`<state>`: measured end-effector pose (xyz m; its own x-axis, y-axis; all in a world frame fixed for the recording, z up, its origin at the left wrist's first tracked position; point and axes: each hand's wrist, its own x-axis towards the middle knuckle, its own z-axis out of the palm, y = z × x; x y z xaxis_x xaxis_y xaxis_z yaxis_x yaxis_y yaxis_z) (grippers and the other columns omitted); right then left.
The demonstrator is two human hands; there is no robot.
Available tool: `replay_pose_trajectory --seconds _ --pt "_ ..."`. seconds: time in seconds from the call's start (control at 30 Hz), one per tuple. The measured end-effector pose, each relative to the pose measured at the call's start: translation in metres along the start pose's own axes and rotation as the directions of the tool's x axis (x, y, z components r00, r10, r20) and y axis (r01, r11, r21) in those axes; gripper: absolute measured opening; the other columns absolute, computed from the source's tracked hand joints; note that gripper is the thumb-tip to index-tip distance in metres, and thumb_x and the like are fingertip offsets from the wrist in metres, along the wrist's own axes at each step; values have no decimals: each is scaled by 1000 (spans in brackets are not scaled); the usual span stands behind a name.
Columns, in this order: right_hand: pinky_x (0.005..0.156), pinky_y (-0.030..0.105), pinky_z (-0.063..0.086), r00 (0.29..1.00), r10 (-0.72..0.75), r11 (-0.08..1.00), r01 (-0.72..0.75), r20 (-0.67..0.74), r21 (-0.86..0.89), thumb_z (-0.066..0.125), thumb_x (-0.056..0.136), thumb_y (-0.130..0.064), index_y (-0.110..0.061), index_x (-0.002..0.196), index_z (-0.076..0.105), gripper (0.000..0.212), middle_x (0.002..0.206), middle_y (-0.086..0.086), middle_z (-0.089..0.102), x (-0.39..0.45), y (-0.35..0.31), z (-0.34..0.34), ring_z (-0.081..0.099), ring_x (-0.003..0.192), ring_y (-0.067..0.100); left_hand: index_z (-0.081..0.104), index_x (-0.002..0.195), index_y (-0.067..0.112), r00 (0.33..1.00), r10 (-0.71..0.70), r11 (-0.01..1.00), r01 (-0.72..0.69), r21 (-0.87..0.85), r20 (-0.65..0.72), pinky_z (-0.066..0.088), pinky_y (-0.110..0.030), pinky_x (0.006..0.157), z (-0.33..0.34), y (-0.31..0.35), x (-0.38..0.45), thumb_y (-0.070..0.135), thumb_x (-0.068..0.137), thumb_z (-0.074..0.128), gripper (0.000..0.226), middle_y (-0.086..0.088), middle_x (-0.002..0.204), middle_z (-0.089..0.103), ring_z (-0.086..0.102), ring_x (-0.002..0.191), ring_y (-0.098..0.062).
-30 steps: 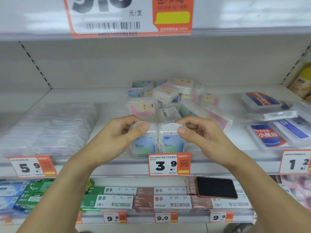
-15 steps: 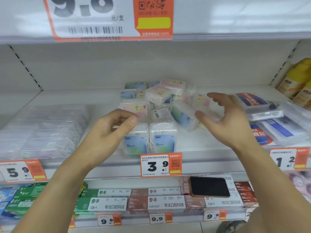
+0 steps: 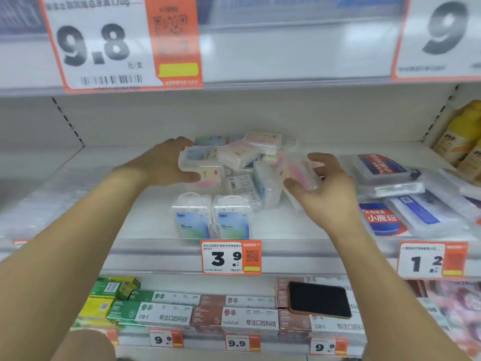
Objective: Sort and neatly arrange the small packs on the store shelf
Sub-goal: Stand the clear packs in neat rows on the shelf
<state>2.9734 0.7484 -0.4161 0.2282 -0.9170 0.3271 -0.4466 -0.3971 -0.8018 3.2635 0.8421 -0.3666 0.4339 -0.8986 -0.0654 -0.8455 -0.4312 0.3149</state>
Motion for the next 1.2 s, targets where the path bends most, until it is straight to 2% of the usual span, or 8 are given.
replay_pose_trajectory --seconds 0.2,0.37,0.47,0.63,0.73,0.9,1.07,1.2 --pt "71 13 53 999 -19 959 30 -42 283 87 69 -23 -24 110 67 46 99 -15 71 1 -2 -27 68 88 0 70 108 19 996 30 998 -34 -49 -89 44 -25 77 3 0 14 29 70 85 42 -6 104 67 61 89 -20" --pt "88 22 56 858 -136 947 -36 496 320 90 67 -16 -26 109 74 46 104 -14 76 -5 10 -53 71 97 3 70 99 24 972 67 986 -99 -137 -226 39 -14 66 -21 11 -4 32 75 80 27 14 86 60 56 75 0" --pt "88 13 51 857 -140 968 13 495 251 89 69 -17 -31 108 73 45 104 -21 74 1 15 -42 67 98 -5 67 102 20 962 44 967 -108 -229 -269 48 -21 71 -30 23 -10 35 78 77 30 4 94 65 62 79 -10" --pt "84 16 52 819 -96 990 18 565 142 89 69 -13 -23 111 73 46 106 -14 73 17 27 -13 67 95 -2 58 105 8 1000 10 684 -1 -729 8 58 -41 82 -32 60 -20 19 78 76 35 -17 110 66 69 96 -28" --pt "82 25 56 843 -89 991 20 531 134 90 68 -16 -21 112 69 49 104 -11 72 24 29 1 68 91 3 56 105 7 993 49 542 66 -838 109 60 -35 70 -21 80 -22 4 82 71 28 -15 104 67 72 87 -23" --pt "68 15 43 916 -53 998 37 397 46 87 72 -29 -25 122 60 57 102 -12 63 26 18 21 59 89 8 56 125 5 977 133 438 93 -894 167 58 -30 67 -5 88 -22 -1 67 66 59 -14 114 67 71 92 -22" --pt "56 10 41 988 104 940 -135 115 314 92 61 -26 -26 105 55 57 87 -10 63 26 5 28 59 71 1 61 121 5 977 161 529 33 -848 138 53 -41 94 0 93 -23 -1 65 75 58 -16 118 68 66 108 -29" --pt "66 20 50 970 241 785 -202 11 585 89 69 -21 -31 106 61 47 91 -2 71 18 8 33 65 75 13 62 107 8 974 180 686 -24 -727 138 53 -46 95 1 105 -22 12 62 84 50 -17 109 69 68 102 -31"
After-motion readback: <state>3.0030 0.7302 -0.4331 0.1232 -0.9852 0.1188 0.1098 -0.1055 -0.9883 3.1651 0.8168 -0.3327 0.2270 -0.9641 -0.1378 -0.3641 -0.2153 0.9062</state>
